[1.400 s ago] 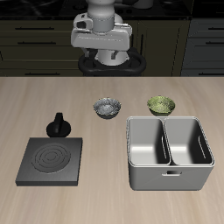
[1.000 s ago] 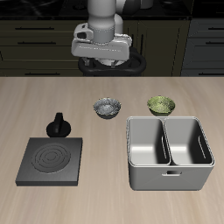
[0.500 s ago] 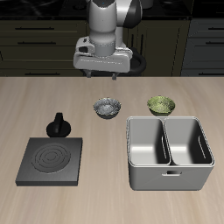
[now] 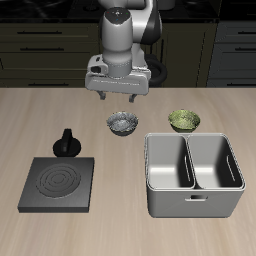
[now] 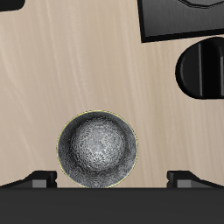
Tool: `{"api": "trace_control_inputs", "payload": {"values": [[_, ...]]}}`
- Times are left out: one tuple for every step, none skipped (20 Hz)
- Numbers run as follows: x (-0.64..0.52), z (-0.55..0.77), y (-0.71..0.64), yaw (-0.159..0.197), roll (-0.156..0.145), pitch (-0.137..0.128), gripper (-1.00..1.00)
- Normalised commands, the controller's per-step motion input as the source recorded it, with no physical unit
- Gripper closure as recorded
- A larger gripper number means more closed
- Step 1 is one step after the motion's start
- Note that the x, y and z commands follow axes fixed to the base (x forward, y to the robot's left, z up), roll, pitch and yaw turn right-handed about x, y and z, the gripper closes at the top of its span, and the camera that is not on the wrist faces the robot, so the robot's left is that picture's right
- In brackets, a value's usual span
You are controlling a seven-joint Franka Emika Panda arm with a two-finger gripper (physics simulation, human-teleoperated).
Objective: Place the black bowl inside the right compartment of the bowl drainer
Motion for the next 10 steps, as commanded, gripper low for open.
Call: {"api": "trace_control_inputs", "payload": {"values": [[-0.03, -0.29, -0.10, -0.003, -0.012, 0.006, -1.00], [-0.02, -0.31, -0.14, -0.044, -0.024, -0.007, -1.00], [0.03, -0.34, -0.12, 0.006, 0.012, 0.019, -1.00], [-0.01, -0.28, -0.14, -0.057, -0.023, 0.050, -1.00], [-0.09, -0.32, -0.14, -0.019, -0.023, 0.014, -1.00], [-0.05, 0.01, 0.23, 0.000, 0.000, 0.000, -1.00], [-0.11, -0.73, -0.69, 0.022, -0.086, 0.009, -1.00], [-0.02, 0.02, 0.16, 0.000, 0.000, 0.000, -1.00], [-0.15, -0.61, -0.66, -0.018, -0.039, 0.007, -1.00], [-0.01, -0.29, -0.32, -0.009, -0.070, 0.036, -1.00]]}}
